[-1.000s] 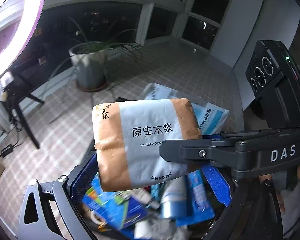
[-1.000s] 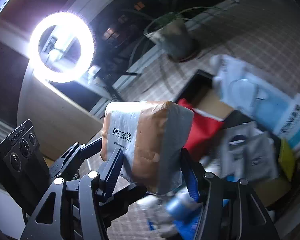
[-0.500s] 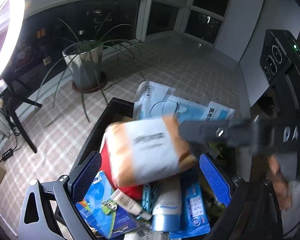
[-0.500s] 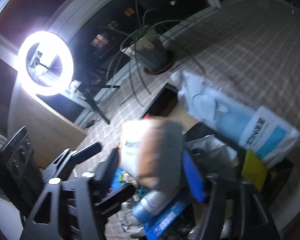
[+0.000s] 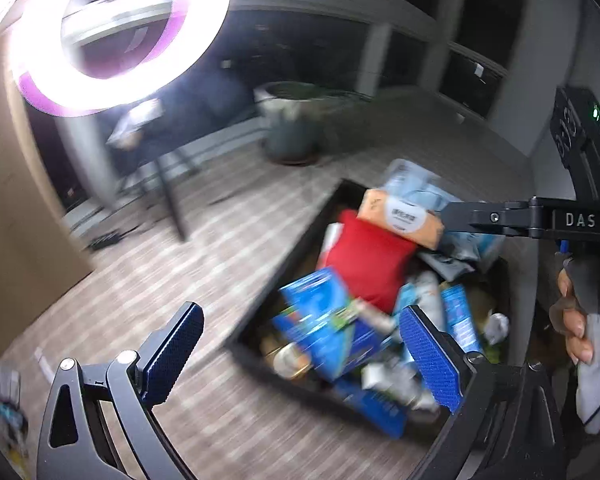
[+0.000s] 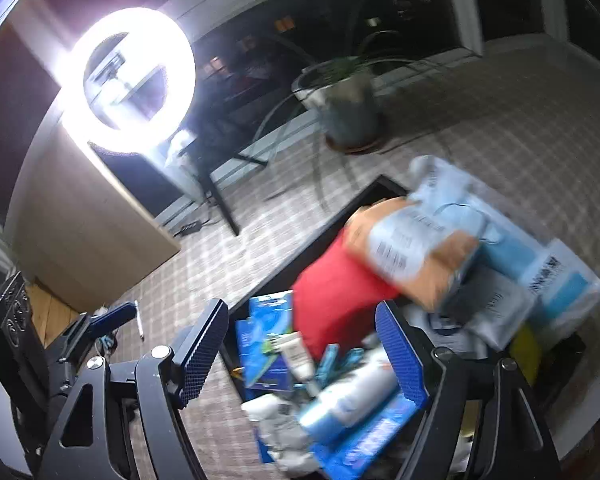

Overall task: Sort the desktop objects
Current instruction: 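Move both tools back toward the items on the cloth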

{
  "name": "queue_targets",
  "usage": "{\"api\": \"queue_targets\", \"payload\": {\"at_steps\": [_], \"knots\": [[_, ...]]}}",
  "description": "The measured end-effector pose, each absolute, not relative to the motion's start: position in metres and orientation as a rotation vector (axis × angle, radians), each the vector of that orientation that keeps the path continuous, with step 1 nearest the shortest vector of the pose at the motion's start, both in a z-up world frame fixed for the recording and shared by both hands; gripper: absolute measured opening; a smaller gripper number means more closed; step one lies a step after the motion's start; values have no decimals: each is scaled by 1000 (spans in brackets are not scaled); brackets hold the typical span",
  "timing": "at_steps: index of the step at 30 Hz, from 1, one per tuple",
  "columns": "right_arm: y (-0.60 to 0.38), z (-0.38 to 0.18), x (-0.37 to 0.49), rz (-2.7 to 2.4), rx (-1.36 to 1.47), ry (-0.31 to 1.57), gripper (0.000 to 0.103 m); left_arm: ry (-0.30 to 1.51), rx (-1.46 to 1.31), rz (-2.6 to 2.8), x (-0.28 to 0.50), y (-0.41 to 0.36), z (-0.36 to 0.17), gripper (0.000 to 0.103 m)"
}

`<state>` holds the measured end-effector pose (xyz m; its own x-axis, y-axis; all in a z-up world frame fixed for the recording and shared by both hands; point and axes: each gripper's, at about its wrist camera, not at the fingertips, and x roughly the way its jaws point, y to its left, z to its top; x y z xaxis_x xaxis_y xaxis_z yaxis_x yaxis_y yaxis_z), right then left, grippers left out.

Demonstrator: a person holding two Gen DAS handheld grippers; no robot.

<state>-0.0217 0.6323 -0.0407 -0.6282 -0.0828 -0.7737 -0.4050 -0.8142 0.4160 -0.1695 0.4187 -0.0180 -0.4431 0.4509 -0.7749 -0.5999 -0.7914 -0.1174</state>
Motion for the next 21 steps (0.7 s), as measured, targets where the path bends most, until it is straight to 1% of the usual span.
{"api": "queue_targets", "payload": {"at_steps": [3, 6, 14, 21], "knots": [[608, -44, -36, 2561, -1287, 840, 73, 178, -1143, 2314, -166, 365, -14, 100], [580, -47, -52, 2593, -1327, 778, 73, 143, -1180, 2398, -161, 313, -14, 100], [497, -53, -107, 2694, -1445, 638, 73, 44, -1353, 2614, -160, 162, -32, 100], [412, -70, -165, 2776, -1569, 458, 73, -143, -1563, 2771, -161, 20, -59, 100]]}}
